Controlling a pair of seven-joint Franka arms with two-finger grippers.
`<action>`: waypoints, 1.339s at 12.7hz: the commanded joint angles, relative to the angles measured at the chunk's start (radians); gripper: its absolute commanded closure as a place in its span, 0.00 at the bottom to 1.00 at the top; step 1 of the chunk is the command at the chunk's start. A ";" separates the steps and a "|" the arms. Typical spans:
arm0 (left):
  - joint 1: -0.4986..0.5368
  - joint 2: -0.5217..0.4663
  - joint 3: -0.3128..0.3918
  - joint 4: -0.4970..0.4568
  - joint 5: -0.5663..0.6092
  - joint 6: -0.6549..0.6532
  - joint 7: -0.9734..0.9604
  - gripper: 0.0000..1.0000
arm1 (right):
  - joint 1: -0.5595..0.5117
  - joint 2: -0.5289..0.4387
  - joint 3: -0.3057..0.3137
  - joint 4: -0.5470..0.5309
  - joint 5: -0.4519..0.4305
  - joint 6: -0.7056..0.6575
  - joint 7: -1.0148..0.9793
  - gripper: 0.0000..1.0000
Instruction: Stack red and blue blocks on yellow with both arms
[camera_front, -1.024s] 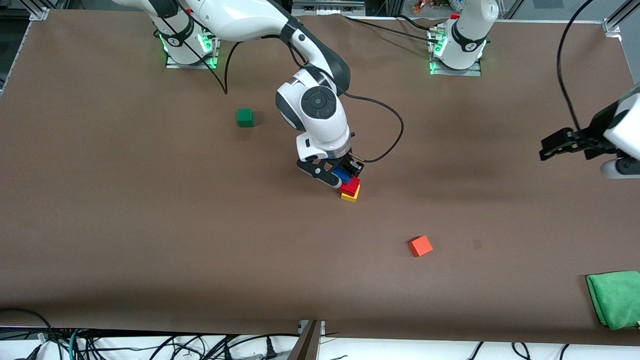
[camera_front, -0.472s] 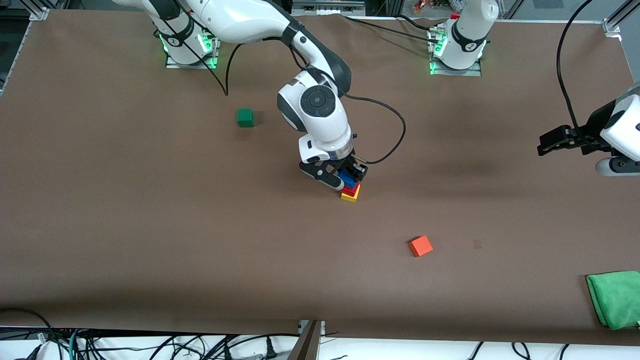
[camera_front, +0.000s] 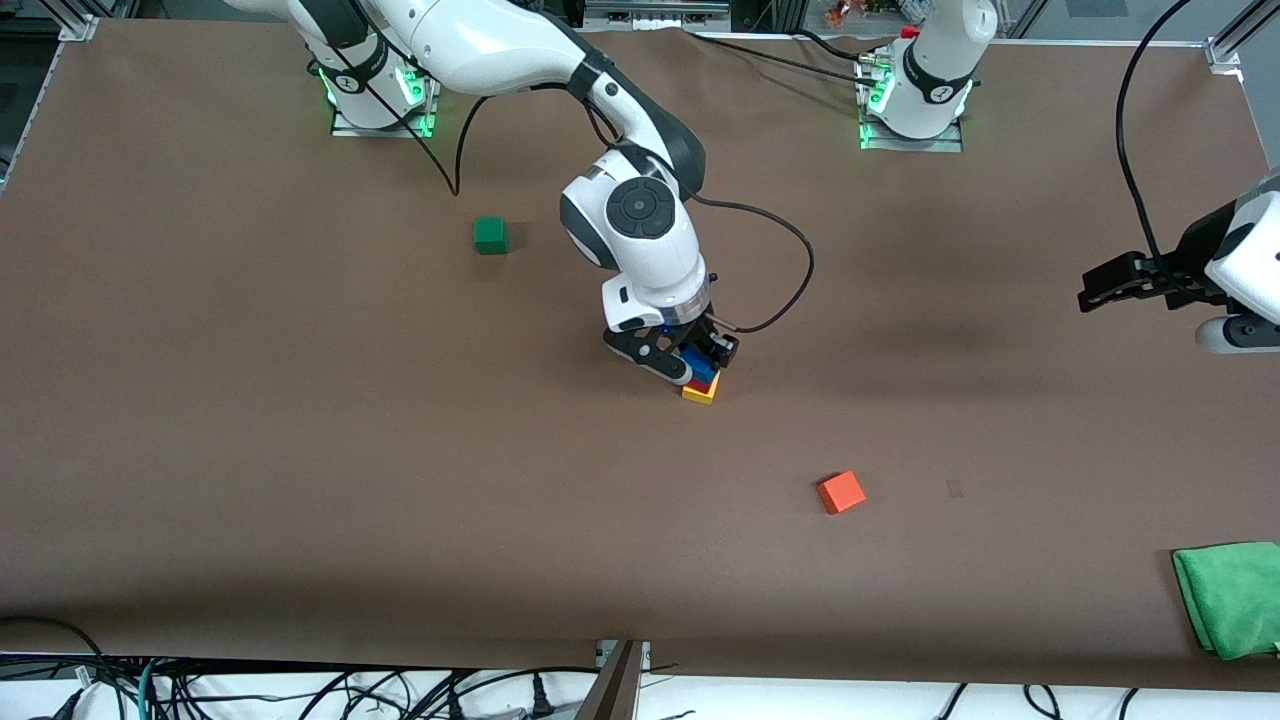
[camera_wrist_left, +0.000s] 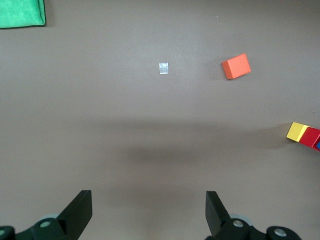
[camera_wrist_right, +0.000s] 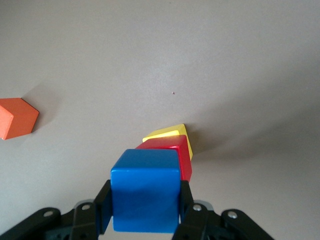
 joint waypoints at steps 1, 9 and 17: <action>0.008 -0.008 -0.005 -0.002 -0.022 0.002 0.014 0.00 | 0.010 0.022 -0.011 0.044 -0.020 -0.001 0.009 0.49; 0.008 -0.008 -0.005 -0.002 -0.022 0.000 0.016 0.00 | -0.002 0.010 -0.014 0.056 -0.019 -0.067 -0.002 0.01; -0.002 -0.008 -0.003 0.003 -0.002 0.000 0.005 0.00 | -0.177 -0.297 -0.115 -0.037 0.006 -0.428 -0.437 0.00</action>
